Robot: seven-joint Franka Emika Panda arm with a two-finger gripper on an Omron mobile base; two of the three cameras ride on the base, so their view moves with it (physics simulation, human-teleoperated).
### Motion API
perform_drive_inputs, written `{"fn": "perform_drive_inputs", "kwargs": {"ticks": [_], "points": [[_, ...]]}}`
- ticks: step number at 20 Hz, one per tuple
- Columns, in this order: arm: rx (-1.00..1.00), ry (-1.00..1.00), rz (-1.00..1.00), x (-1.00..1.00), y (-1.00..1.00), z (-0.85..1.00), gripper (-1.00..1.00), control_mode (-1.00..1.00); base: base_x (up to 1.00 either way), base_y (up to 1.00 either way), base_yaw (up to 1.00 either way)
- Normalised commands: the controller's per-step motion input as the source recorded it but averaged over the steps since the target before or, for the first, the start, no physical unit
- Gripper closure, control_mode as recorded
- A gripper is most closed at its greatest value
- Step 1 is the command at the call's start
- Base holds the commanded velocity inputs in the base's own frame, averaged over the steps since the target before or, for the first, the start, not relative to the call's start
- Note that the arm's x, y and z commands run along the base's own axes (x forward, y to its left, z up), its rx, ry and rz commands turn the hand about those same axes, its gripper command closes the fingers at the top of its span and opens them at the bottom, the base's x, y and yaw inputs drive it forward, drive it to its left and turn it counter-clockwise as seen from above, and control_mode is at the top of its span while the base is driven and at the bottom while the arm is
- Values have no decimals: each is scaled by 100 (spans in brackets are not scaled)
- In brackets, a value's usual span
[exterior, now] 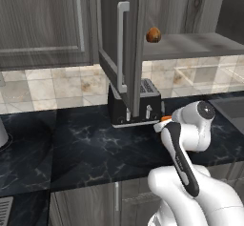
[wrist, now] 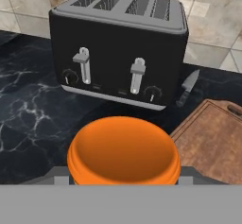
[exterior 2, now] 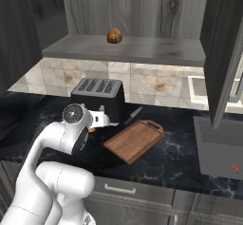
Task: Pick the bread, place it on the cutting board, pick the jam, place it on the counter, and close the cabinet.
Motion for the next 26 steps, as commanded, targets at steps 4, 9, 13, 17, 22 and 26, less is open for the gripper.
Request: {"fn": "perform_drive_inputs", "kwargs": {"ticks": [4,9,13,17,22,26], "points": [[0,-7,0,2,4,-47,100,-100,0,0,0],[0,-6,0,6,10,-49,100,-100,0,0,0],[0,-5,0,18,12,-49,100,-100,0,0,0],[0,-3,0,21,15,-50,100,-100,0,0,0],[0,-2,0,24,13,-46,100,-100,0,0,0],[0,-1,0,11,4,-42,100,-100,0,0,0]]}}
